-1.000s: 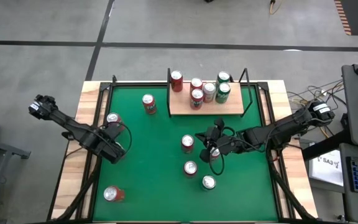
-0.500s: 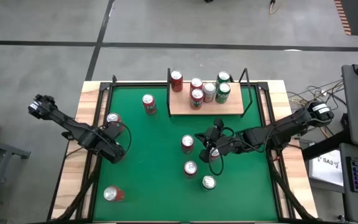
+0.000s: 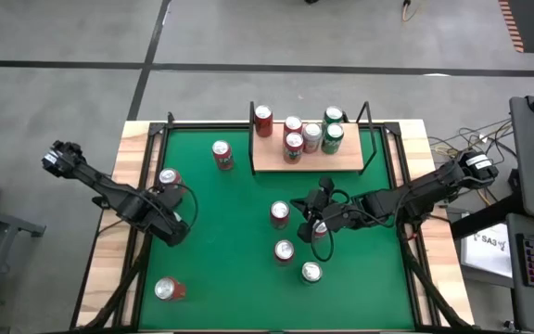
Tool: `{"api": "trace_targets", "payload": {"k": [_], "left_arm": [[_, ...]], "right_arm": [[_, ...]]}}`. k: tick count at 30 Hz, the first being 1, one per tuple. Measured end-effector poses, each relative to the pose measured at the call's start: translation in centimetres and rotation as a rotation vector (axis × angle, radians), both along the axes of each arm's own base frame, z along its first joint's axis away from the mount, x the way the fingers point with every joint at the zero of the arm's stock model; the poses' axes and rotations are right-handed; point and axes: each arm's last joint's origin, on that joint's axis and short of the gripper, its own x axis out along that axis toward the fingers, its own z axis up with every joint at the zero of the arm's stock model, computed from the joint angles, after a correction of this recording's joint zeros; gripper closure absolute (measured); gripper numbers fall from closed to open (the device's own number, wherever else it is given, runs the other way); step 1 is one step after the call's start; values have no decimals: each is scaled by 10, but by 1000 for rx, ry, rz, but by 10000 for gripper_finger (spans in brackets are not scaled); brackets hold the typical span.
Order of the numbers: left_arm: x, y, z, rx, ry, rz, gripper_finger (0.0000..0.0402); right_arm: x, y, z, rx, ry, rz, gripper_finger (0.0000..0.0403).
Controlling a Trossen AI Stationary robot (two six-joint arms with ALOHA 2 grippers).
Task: Place canned beverage on shelf
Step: Put the pink-white soda can on the shelf aligned with the other pink-white soda can
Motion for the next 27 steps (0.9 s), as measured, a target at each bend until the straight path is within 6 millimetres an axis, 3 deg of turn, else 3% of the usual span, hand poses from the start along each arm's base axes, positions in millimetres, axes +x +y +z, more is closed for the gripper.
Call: {"api": "trace_targets", "payload": {"k": [11, 27], "left_arm": [[-2, 1, -7, 46, 73, 26, 32], [1, -1, -43, 22, 40, 30, 32]], "right_arm": [[0, 0, 0, 0, 1, 0, 394], [0, 0, 0, 0, 1, 0, 394]]}}
